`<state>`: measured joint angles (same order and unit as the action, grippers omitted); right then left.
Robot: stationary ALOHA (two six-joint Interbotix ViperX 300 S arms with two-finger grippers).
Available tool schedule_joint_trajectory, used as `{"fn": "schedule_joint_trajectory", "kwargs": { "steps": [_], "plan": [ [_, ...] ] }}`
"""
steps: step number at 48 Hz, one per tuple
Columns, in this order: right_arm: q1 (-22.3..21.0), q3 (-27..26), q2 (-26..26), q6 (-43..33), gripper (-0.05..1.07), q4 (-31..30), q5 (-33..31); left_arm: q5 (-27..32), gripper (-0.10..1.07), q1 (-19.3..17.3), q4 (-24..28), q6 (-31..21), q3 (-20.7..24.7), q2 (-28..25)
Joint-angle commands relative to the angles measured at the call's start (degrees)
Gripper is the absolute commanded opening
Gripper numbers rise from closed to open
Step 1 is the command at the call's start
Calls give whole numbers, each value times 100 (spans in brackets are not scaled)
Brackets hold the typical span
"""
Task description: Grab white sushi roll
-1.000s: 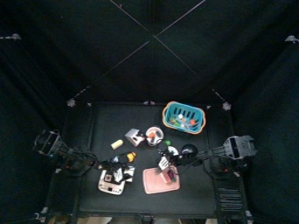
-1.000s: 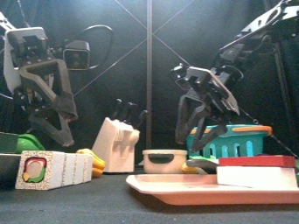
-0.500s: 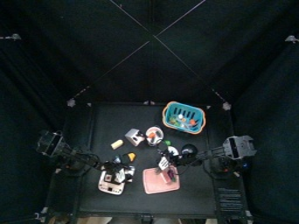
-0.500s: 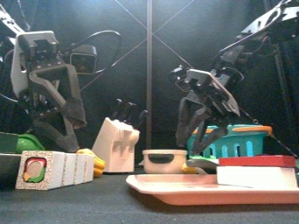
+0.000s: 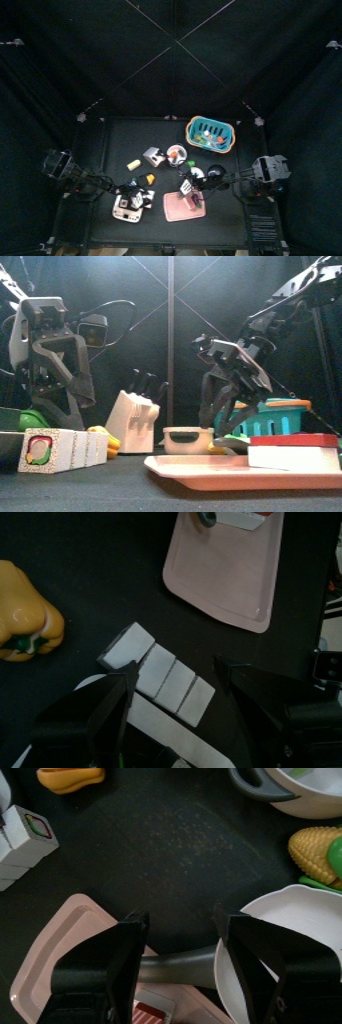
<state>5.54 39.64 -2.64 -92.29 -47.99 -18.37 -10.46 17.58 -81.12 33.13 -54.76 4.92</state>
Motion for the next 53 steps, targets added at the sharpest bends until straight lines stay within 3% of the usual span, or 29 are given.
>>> {"fn": "schedule_joint_trajectory", "kwargs": {
  "steps": [1,19,30,45,53],
  "plan": [
    [0,-132,88,9,89,-18,0,-9,95,-26,-18,9,88,44],
    [-18,-132,158,26,89,-26,-123,211,95,-290,149,26,264,615],
    [-26,-132,158,26,89,-53,-158,536,95,-492,958,26,606,940],
    [-26,-149,158,26,89,-44,-176,1336,95,-976,2373,18,1151,879],
    [-26,-132,158,26,89,-53,-176,1767,95,-1239,2760,18,1477,949]
  ]
}}
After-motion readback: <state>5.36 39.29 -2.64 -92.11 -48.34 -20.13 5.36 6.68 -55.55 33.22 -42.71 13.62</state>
